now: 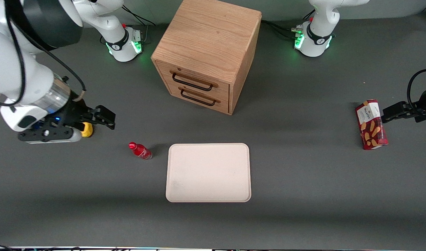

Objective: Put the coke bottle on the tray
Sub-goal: 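Move the right gripper down to the red Coca-Cola bottle beside the tray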

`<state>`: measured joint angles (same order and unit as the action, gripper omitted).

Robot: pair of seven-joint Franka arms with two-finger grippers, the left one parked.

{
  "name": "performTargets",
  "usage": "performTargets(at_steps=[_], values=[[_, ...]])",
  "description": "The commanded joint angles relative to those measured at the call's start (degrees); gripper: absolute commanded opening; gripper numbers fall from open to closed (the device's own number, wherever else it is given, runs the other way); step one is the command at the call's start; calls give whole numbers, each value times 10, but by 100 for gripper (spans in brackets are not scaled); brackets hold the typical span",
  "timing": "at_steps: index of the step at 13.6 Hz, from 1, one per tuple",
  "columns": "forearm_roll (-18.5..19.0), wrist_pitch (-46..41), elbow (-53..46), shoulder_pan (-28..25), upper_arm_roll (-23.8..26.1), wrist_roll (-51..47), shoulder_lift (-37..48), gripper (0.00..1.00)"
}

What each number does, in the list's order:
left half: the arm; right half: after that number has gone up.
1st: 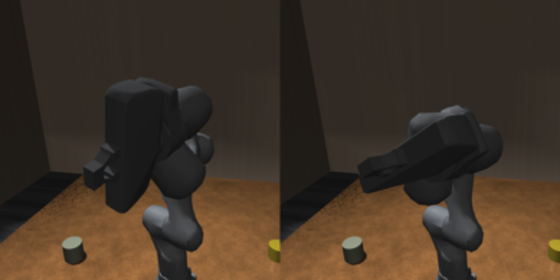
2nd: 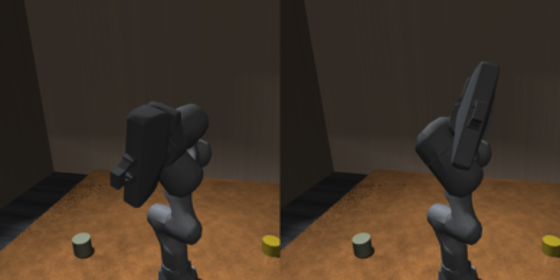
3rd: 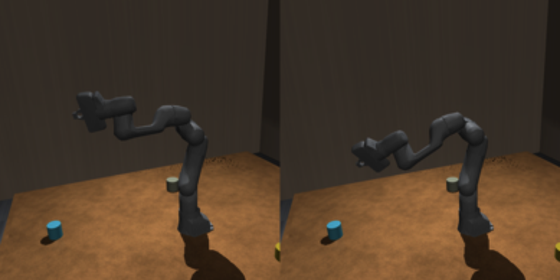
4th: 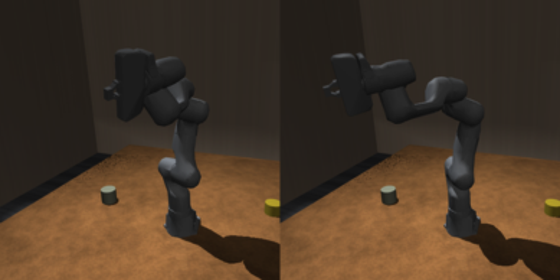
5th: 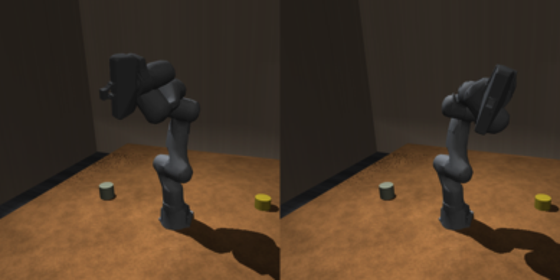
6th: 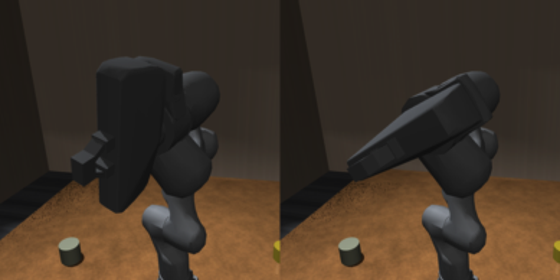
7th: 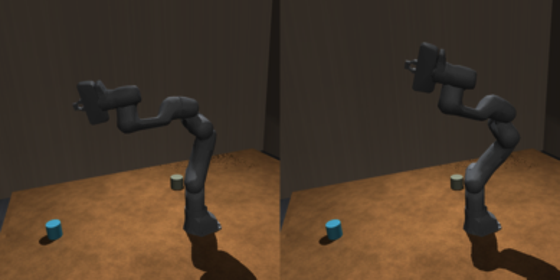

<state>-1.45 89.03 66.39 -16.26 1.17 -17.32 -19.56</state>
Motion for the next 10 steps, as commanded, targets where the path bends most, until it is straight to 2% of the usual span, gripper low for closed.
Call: performTargets(at_steps=[1,5,10], values=[[9,-9,-34,-4,3,-11,-17,100],[11,-4,-2,-2,3,-3,-18,100],[10,130,168,1,-2,-1,19,100]])
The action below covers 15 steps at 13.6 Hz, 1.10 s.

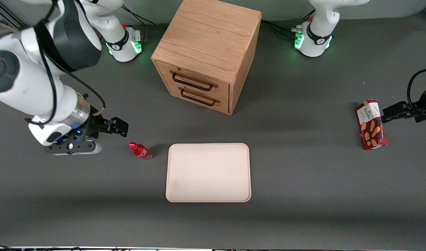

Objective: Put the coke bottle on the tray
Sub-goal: 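Move the right gripper down to the red Coca-Cola bottle beside the tray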

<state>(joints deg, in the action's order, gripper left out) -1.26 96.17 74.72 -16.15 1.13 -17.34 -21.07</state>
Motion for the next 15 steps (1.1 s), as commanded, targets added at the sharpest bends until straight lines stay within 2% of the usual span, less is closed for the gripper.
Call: performTargets(at_steps=[1,4,8,15], values=[[9,88,110,0,-3,-1,37,100],[30,175,181,0,-3,-1,36,100],[32,267,256,1,-14,0,36,100],[32,371,336,1,-15,13,31,100]])
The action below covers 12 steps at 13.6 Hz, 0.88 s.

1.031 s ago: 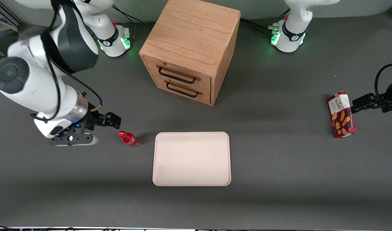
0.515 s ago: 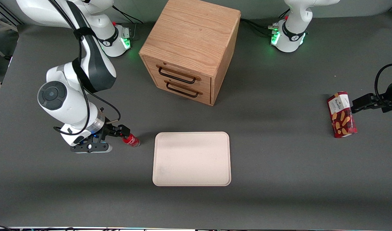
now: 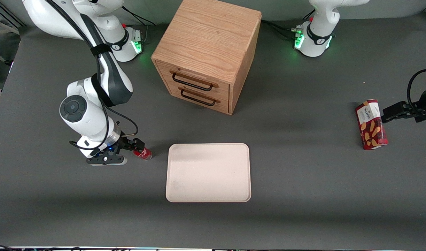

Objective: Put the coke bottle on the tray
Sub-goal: 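Move the right gripper down to the red Coca-Cola bottle beside the tray, then close the right gripper around the bottle's body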

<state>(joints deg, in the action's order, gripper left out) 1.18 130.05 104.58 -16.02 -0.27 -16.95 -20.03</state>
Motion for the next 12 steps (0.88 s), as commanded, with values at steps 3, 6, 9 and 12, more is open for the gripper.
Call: performTargets(at_steps=[3,6,9,12], values=[[8,35,44,-1,-1,9,20,100],[8,34,53,-2,-1,9,19,100],[8,32,56,-2,0,9,19,100],[8,30,55,-2,0,8,19,55]])
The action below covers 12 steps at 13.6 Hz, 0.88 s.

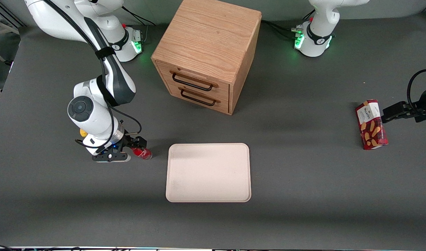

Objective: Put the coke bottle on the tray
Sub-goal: 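Close the right gripper around the bottle's body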

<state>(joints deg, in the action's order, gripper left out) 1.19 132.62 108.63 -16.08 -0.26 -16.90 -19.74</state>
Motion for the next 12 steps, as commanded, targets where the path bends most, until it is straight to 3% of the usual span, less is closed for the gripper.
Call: performTargets(at_steps=[1,3,11,12], values=[[7,4,13,-1,0,7,17,27],[7,4,11,-1,0,7,17,0],[0,-12,-4,0,0,5,20,0],[0,-45,-30,1,-1,6,20,0]])
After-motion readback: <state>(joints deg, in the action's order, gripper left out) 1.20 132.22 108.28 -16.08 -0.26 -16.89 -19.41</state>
